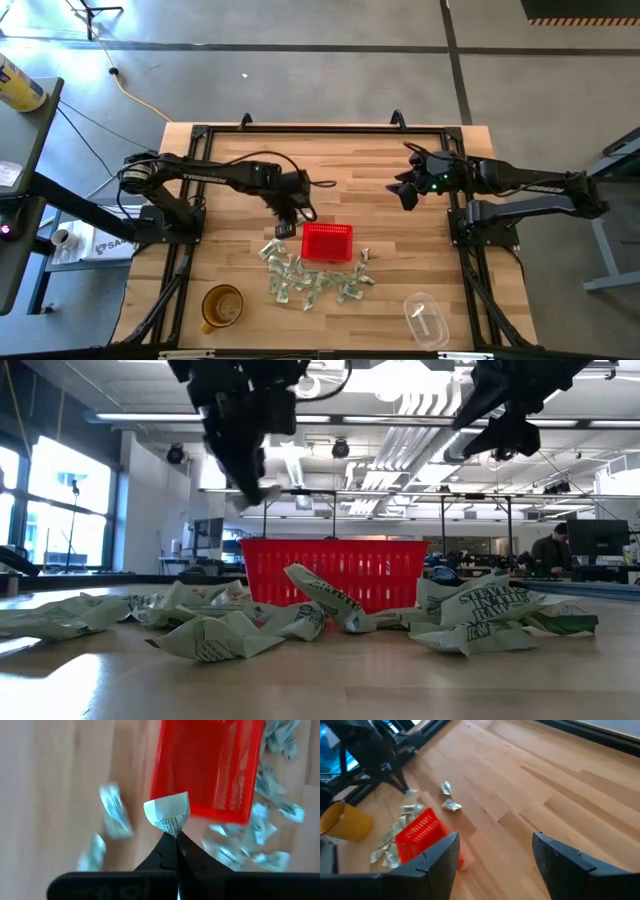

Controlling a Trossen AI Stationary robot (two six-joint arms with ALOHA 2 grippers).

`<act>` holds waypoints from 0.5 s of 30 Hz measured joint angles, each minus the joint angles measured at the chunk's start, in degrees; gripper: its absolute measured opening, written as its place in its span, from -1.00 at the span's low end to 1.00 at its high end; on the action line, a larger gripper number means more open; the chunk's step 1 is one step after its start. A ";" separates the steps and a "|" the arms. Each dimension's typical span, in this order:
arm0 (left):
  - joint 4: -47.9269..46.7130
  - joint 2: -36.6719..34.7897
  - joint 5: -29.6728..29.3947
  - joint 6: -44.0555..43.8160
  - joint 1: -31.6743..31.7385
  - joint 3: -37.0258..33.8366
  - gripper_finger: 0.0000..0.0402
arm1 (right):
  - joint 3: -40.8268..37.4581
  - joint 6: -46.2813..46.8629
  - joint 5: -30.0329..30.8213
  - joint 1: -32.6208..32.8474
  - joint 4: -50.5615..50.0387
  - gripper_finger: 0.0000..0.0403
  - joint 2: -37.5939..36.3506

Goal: Pick and place Stevia / Truvia into bins
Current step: Put the stevia packet into the orange basket

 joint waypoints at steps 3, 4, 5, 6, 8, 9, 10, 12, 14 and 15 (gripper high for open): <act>5.56 0.79 0.62 4.45 -0.04 -0.13 -0.88 | 0.00 0.27 -2.16 0.02 -0.49 0.19 -0.22; 7.71 1.44 1.77 5.30 -0.17 -0.13 -0.85 | 0.00 -0.06 -2.60 0.02 -0.86 0.19 -0.22; 11.22 2.39 2.63 5.96 -0.74 0.08 -0.81 | 0.00 -0.43 -2.92 0.03 -1.29 0.19 -0.22; 14.12 3.34 3.04 6.50 -1.23 0.17 -0.77 | 0.00 -0.75 -2.95 0.02 -1.86 0.18 -0.20; 17.29 5.61 3.71 6.85 -2.63 -0.13 -0.72 | 0.00 -1.67 -3.55 0.02 -2.96 0.19 -0.16; 19.90 7.12 4.29 6.71 -3.53 0.07 -0.72 | 0.02 -2.19 -3.92 0.02 -3.31 0.19 -0.16; 21.59 8.68 4.52 6.20 -4.28 0.76 -0.73 | 0.02 -2.63 -4.70 0.02 -4.00 0.19 -0.14; 20.40 10.60 4.34 3.80 -5.67 1.55 -0.77 | 0.02 -3.49 -6.49 0.03 -5.05 0.19 -0.02; 20.78 12.79 3.03 0.85 -7.13 3.29 -0.80 | 0.02 -5.00 -9.04 0.04 -5.55 0.19 0.13; 18.54 13.02 1.47 -0.63 -7.74 3.62 -0.80 | 0.02 -6.45 -10.53 0.05 -5.70 0.19 0.47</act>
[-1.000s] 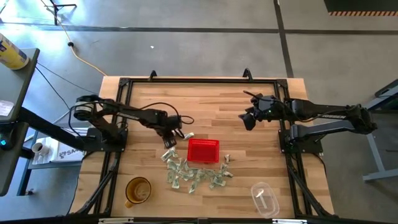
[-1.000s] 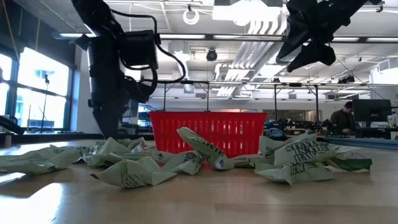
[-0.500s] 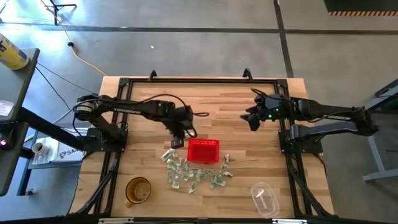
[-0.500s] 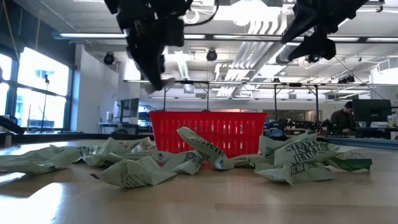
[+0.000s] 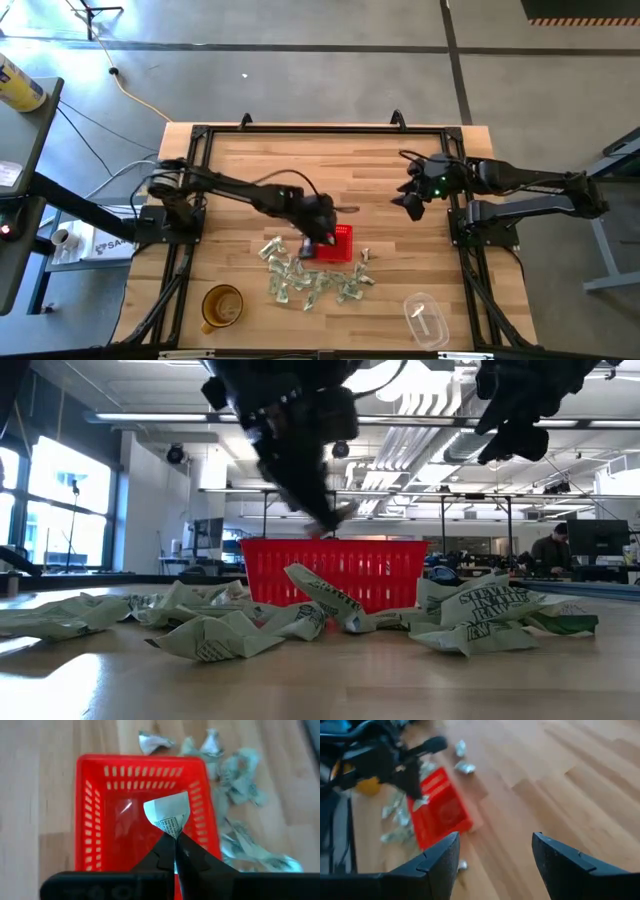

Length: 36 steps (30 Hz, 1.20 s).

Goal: Pick and place Stevia / Truvia into bins
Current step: Put the stevia packet into the orange basket

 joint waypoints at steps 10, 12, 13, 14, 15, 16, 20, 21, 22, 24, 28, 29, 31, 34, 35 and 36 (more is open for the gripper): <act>-10.32 0.48 -13.85 -8.33 -4.88 3.11 -0.03 | 0.04 -16.95 -3.96 7.49 2.49 0.22 9.67; -13.68 0.31 -16.48 -9.84 -5.22 3.04 0.16 | 0.04 -17.81 -2.83 9.00 2.52 0.22 12.81; -15.79 -0.09 -16.72 -11.15 -5.29 2.95 0.23 | 0.04 -17.87 -2.23 9.81 2.78 0.22 14.30; -17.11 -0.60 -16.71 -12.62 -5.52 2.99 0.29 | 0.04 -18.21 -2.14 10.51 2.94 0.22 15.96; -18.81 -1.66 -16.78 -13.65 -5.61 3.04 0.33 | 0.04 -19.22 -2.16 11.34 3.21 0.22 17.72; -22.06 -2.93 -17.42 -14.16 -6.13 3.03 0.36 | 0.04 -20.89 -1.98 12.37 3.74 0.22 19.49; -30.33 -7.99 -22.96 -15.42 -9.57 2.91 0.32 | -0.02 -32.84 -1.67 16.63 7.56 0.22 26.86; -32.40 -9.37 -24.20 -15.95 -10.45 2.86 0.29 | -0.02 -36.41 -1.50 17.69 8.90 0.22 28.45; -33.53 -10.82 -25.43 -17.03 -11.35 2.90 0.26 | -0.02 -39.70 -1.12 18.78 10.20 0.22 29.86; -38.33 -13.63 -27.51 -19.95 -12.87 2.95 0.18 | -0.02 -44.53 0.01 20.45 12.80 0.22 32.86; -43.59 -17.85 -29.02 -28.40 -15.52 2.90 0.05 | -0.02 -49.55 1.13 22.49 16.65 0.22 37.21; -44.58 -18.66 -29.33 -30.17 -16.16 2.89 0.02 | 0.00 -49.62 0.94 22.69 17.65 0.22 38.28; -44.88 -20.18 -30.76 -33.54 -17.54 2.91 -0.03 | -0.02 -49.51 -0.02 22.91 19.31 0.22 40.69; -46.47 -21.35 -33.02 -37.65 -19.42 2.89 -0.09 | 0.00 -49.47 0.49 22.95 23.69 0.20 43.73; -46.94 -21.75 -33.60 -38.83 -19.98 2.91 -0.10 | 0.00 -49.35 1.16 22.93 24.73 0.19 44.59; -48.08 -21.87 -33.72 -39.84 -20.64 2.89 -0.11 | 0.00 -49.32 1.58 22.69 25.78 0.17 45.48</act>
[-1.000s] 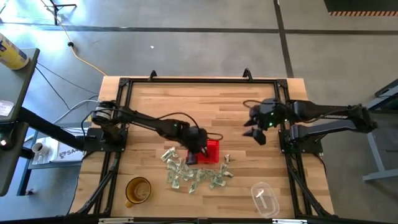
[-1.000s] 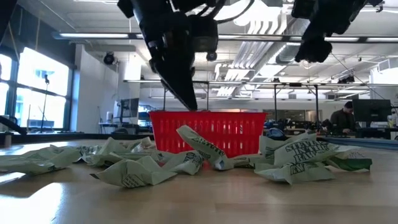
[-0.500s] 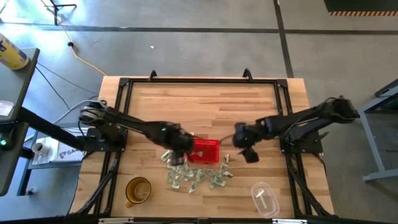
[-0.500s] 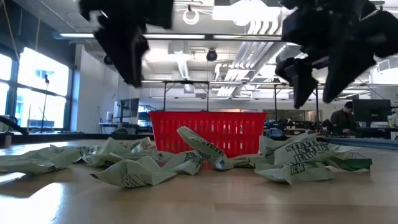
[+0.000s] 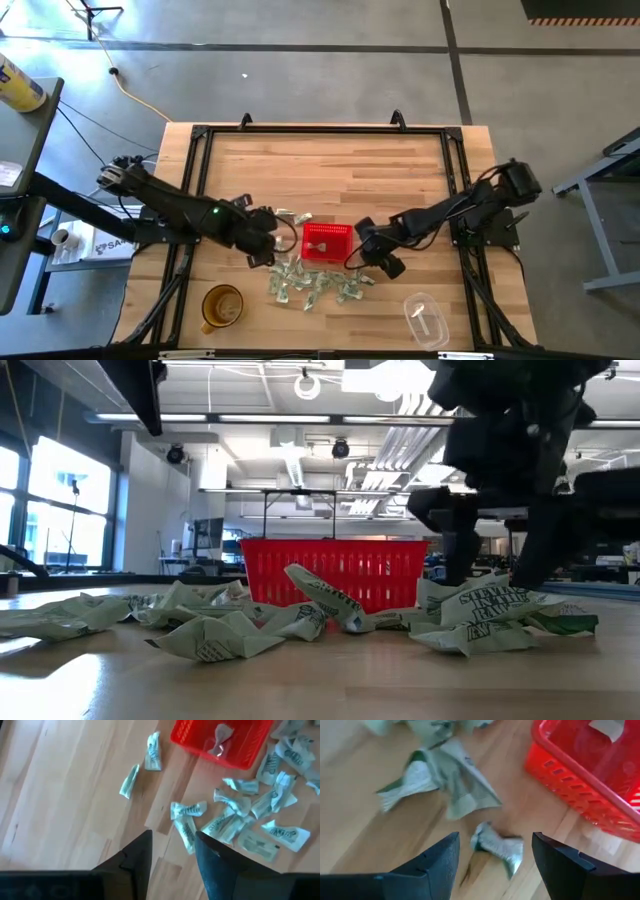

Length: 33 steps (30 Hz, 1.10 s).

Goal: Pick and place Stevia / Truvia into bins
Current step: Put the stevia packet into the orange basket

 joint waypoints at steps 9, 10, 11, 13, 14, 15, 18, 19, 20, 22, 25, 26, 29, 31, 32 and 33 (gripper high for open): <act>-2.00 -0.18 -0.47 -2.50 -1.69 -0.05 -0.17 | 0.20 4.55 -1.43 -2.82 -6.11 -0.42 1.54; -2.02 -0.18 -0.49 -2.50 -1.67 -0.05 -0.17 | 0.16 5.43 -1.82 -3.00 -6.58 -0.55 1.37; -2.30 -0.18 -0.53 -2.50 -1.67 -0.05 -0.17 | 0.27 6.44 -2.10 -3.23 -7.29 -0.68 1.16; -3.48 -0.18 -0.94 -2.48 -1.65 -0.05 -0.18 | 1.90 9.33 -1.78 -3.70 -11.17 -0.90 0.67; -4.06 -0.18 -1.25 -2.45 -1.65 -0.05 -0.18 | 2.88 11.02 -1.52 -3.97 -13.61 -0.93 0.27; -4.66 -0.18 -1.53 -2.38 -1.65 -0.05 -0.18 | 3.99 12.87 -0.69 -4.19 -16.30 -0.92 -0.30; -5.03 -0.18 -3.41 -2.90 -1.61 -1.53 -0.18 | 8.90 16.54 1.65 -4.86 -20.01 -0.87 -3.58; -5.23 -0.26 -4.42 -3.74 -1.61 -2.57 -0.18 | 10.77 16.66 1.94 -5.23 -20.64 -0.89 -5.01; -5.35 -0.53 -5.23 -4.67 -1.59 -3.88 -0.18 | 12.56 16.68 2.31 -5.68 -20.77 -0.92 -6.25; -5.19 -0.90 -6.13 -6.11 -0.93 -6.99 -0.18 | 16.29 16.69 2.35 -7.02 -19.56 -0.96 -7.79; 0.78 -2.00 -6.44 -5.97 2.12 -13.22 -0.18 | 21.44 18.18 -1.76 -9.77 -18.10 -0.90 -6.84; 5.17 -2.69 -6.49 -4.48 3.86 -15.38 -0.18 | 22.80 18.72 -4.75 -10.65 -17.94 -0.87 -5.65; 19.44 -4.21 -3.84 1.78 10.10 -21.20 -0.18 | 25.57 19.39 -13.27 -12.35 -18.35 -0.76 0.01; 27.06 -4.29 0.70 4.21 15.00 -24.44 -0.18 | 27.02 19.31 -18.59 -12.61 -18.82 -0.68 3.95; 29.41 -4.29 3.33 4.96 17.49 -25.83 -0.18 | 27.96 19.32 -20.72 -12.76 -18.82 -0.63 5.62; 31.55 -4.25 6.23 5.49 19.88 -27.22 -0.17 | 28.83 19.31 -22.45 -12.96 -18.54 -0.58 6.90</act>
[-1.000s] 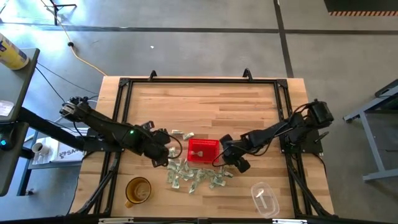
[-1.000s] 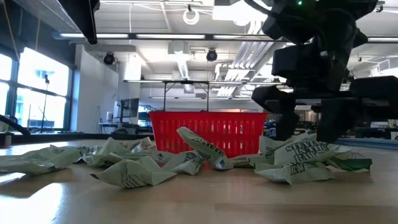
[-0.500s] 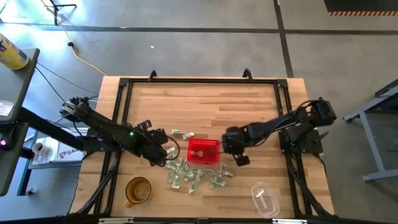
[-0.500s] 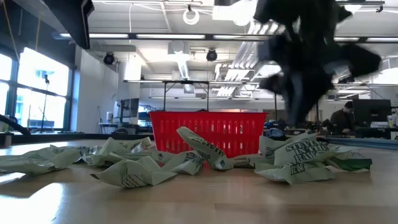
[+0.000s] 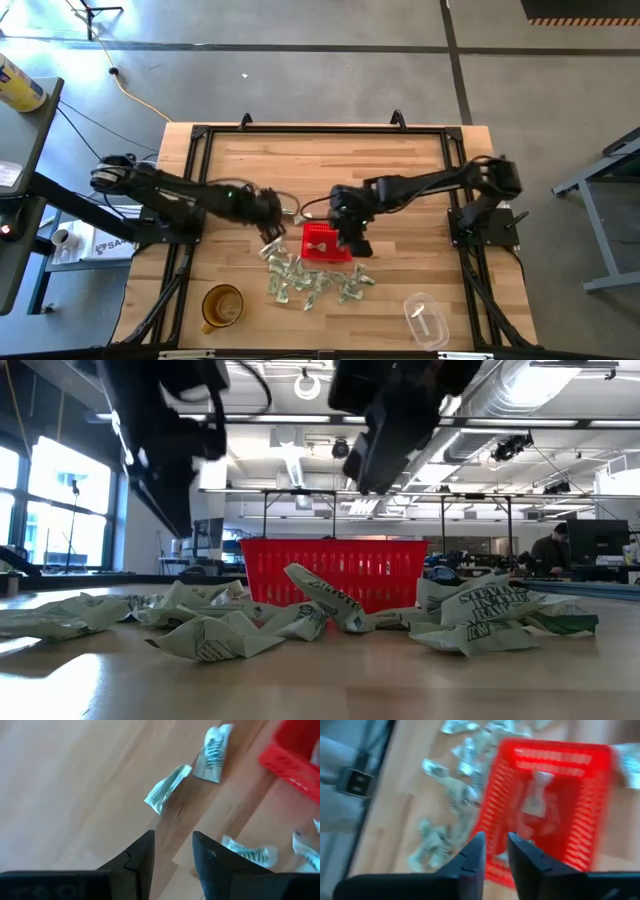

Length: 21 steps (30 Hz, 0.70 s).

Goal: Pick and place Stevia / Truvia into bins
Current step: Put the stevia packet into the orange basket

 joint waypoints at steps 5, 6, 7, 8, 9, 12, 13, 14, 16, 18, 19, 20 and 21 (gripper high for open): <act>4.44 0.69 4.84 5.49 7.35 -3.00 0.01 | 2.62 -1.06 -1.70 -1.22 -1.57 -0.22 2.36; 5.82 0.68 4.85 7.54 7.88 -2.93 0.07 | 3.06 -1.06 -0.56 -1.37 -2.46 -0.14 2.02; 6.77 0.68 4.84 10.01 8.23 -2.92 0.14 | 3.65 -1.09 0.94 -1.57 -3.80 -0.05 1.68; 7.74 0.68 4.83 12.59 8.33 -2.94 0.21 | 4.09 -1.21 2.81 -1.61 -5.23 0.03 0.96; 9.32 0.68 4.85 15.22 8.25 -2.94 0.27 | 4.34 -1.34 5.07 -1.57 -6.67 0.10 0.18; 11.51 1.41 6.60 23.18 8.07 -2.88 0.44 | 4.37 -1.84 12.44 -1.18 -10.73 0.29 -2.75; 11.53 1.97 6.89 24.83 8.06 -2.88 0.48 | 4.16 -1.88 14.98 -0.93 -11.97 0.33 -3.92; 11.39 2.50 7.35 26.30 8.15 -2.94 0.51 | 3.70 -1.66 17.02 -0.70 -13.16 0.38 -5.04; 12.98 3.82 7.82 29.87 9.18 -2.94 0.54 | 2.36 -0.48 19.47 -0.57 -15.05 0.43 -7.34; 15.56 5.56 8.99 33.29 10.39 -2.92 0.52 | 0.37 1.47 21.24 -0.34 -16.05 0.46 -9.42; 17.09 6.68 9.69 34.58 11.19 -2.92 0.50 | -0.91 2.55 22.04 -0.35 -16.14 0.46 -10.54; 18.65 7.89 10.09 35.74 11.93 -2.92 0.48 | -2.28 3.71 22.77 -0.36 -16.10 0.47 -11.78; 19.35 9.02 10.87 36.66 12.82 -2.90 0.44 | -3.68 5.03 23.44 -0.38 -16.01 0.47 -12.99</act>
